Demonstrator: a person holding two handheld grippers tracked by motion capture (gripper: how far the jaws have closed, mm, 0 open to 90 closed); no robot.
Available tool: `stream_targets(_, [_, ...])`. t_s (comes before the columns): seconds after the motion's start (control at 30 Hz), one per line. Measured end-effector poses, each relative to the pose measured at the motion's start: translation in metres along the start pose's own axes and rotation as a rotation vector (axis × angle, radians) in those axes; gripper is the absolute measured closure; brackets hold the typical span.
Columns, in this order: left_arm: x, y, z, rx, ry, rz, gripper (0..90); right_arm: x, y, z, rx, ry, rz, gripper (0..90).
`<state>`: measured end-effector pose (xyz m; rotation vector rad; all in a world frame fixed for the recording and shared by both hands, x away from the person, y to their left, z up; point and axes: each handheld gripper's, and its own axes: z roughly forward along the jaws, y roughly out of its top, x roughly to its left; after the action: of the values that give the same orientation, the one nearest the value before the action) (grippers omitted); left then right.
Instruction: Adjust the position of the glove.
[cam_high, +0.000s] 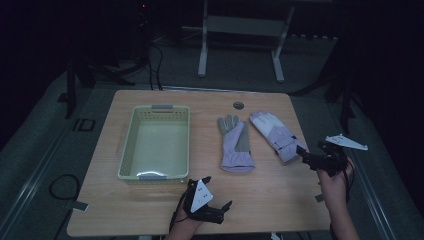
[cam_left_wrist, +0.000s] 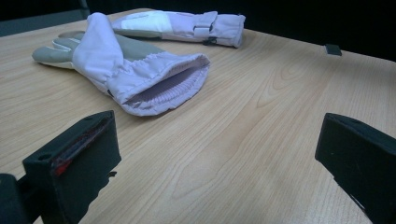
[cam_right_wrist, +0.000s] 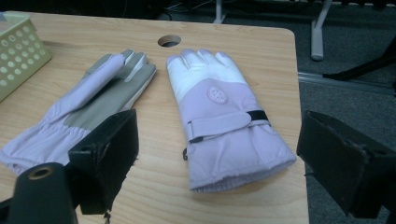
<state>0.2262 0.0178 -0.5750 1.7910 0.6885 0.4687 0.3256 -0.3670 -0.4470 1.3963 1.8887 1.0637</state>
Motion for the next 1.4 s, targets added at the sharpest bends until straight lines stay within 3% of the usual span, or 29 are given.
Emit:
stream_targets(0.37, [0.000,0.000,0.000,-0.001,-0.003,0.001,0.1,0.012,0.031,0.001,-0.063,0.035,0.003,12.0])
stream_targets(0.63, [0.000,0.000,0.000,-0.004,-0.005,0.003,0.1,0.027,0.054,0.006,-0.071,0.058,-0.034,12.2])
stream_targets(1.07, [0.000,0.000,0.000,-0.004,-0.011,0.002,0.1,0.058,0.078,0.032,-0.079,0.136,-0.050,13.5])
stream_targets(1.13, [0.000,0.000,0.000,-0.003,-0.011,0.005,0.1,0.069,0.081,0.042,-0.068,0.153,-0.060,13.4])
stream_targets(1.27, [0.000,0.000,0.000,-0.006,-0.011,0.006,0.1,0.074,0.081,0.048,-0.054,0.156,-0.063,13.4])
stream_targets(1.4, [-0.001,0.000,0.000,-0.007,-0.017,0.009,0.1,0.089,0.081,0.065,-0.029,0.170,-0.065,13.4])
